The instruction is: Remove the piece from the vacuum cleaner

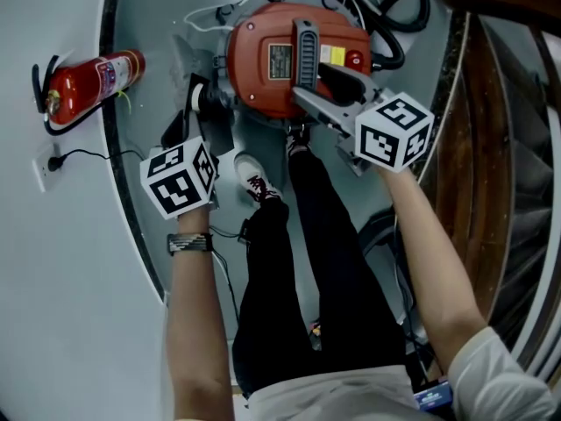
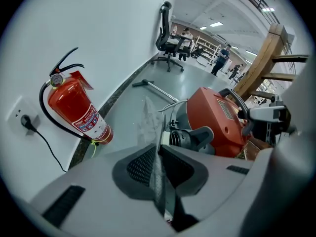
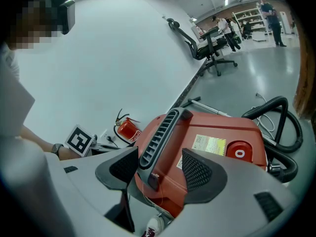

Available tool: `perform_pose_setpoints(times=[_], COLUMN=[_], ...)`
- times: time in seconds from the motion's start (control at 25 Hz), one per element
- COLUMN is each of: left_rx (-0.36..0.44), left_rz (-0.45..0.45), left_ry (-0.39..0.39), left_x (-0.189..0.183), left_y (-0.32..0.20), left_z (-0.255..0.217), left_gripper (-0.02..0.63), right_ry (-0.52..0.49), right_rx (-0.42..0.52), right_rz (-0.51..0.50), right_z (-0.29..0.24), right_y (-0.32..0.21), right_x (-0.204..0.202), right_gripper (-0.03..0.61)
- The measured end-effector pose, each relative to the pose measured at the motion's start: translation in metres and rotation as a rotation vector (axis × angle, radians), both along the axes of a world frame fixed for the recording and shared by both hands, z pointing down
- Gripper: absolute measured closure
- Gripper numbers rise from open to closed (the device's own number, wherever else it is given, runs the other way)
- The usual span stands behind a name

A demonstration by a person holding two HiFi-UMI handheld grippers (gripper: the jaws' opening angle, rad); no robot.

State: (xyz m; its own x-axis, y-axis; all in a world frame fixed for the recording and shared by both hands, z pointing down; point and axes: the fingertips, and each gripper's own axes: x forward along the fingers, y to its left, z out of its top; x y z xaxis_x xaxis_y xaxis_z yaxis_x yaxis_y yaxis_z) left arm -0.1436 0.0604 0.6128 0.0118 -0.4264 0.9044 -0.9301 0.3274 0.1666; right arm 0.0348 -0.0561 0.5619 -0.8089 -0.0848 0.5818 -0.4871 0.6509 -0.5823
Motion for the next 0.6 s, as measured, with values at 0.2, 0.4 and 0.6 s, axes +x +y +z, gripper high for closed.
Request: perform_pose_setpoints(times=[0.2,0.4,0.6], left_rx=[0.043,0.065,0.016], left_rz=[0.086,0.118,0.164], left_ry=[0.051,0.066,0.041], left_x=[0.003,-0.009,-0.012], left_y=[-0.002,-0.011,-0.016], left_z=[-0.001,-0.007,-0.001], left_gripper=[0.542,0.468,0.456], right_ry=[0.0,-0.007,-0.006], right_rx=[0.013,0.021,0.019], right_rz=[0.015,0.023,0.022], right_z=[-0.001,-0.001,-0.002], right_y=[0.0,0.0,0.001], right_x=[0.002,0.001,0.001], right_gripper=[0.305,0.305,0.305])
